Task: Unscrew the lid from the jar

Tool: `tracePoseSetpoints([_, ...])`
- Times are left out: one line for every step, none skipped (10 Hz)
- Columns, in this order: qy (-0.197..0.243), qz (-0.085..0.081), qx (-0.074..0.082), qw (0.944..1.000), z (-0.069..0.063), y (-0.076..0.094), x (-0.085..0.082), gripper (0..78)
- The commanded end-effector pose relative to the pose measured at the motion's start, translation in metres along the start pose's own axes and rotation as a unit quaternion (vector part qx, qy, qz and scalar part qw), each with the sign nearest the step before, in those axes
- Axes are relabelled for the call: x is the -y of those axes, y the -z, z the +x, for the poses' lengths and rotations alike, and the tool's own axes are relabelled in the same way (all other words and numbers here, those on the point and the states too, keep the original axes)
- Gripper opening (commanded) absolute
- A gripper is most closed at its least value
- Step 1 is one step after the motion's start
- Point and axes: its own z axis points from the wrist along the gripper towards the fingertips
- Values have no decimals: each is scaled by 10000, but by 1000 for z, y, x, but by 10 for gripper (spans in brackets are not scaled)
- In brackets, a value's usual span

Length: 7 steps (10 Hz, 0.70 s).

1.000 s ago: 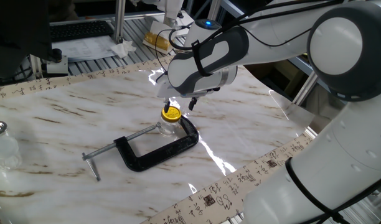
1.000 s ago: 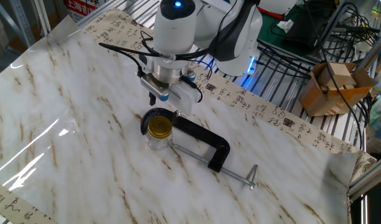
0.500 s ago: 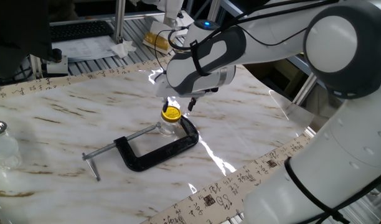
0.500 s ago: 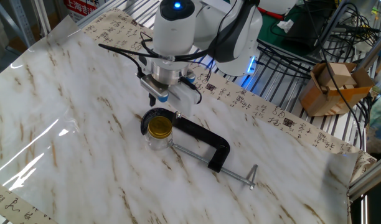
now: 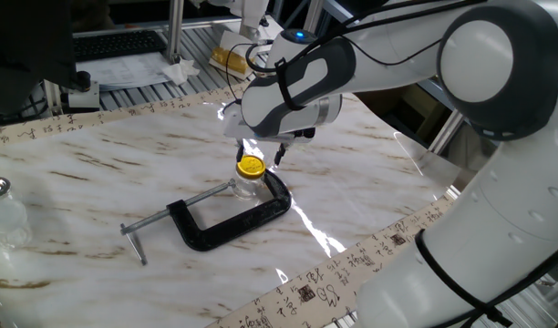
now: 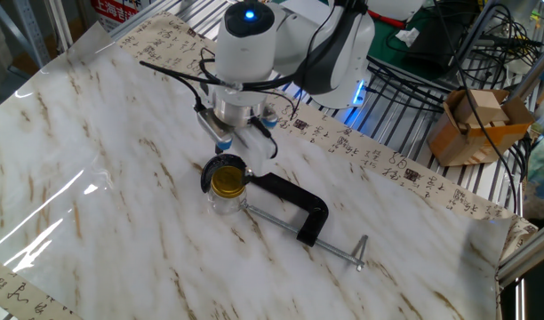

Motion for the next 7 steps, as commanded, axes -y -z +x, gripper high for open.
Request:
tracePoseSetpoints([-1833, -2, -65, 9830, -11, -2, -8, 774])
tracePoseSetpoints([-2162, -19, -55, 9763, -13, -1, -11, 774])
tracePoseSetpoints([-2364, -23, -48, 9717, -15, 1, -14, 774])
tracePoseSetpoints([-2461, -23, -48, 9692, -16, 2, -16, 774])
tracePoseSetpoints([-2684, -6, -8, 9633, -15, 1, -22, 774])
tracePoseSetpoints([-2818, 20, 51, 9594, -15, -1, -24, 774])
tracePoseSetpoints([-2899, 35, 99, 9570, -15, -3, -25, 774])
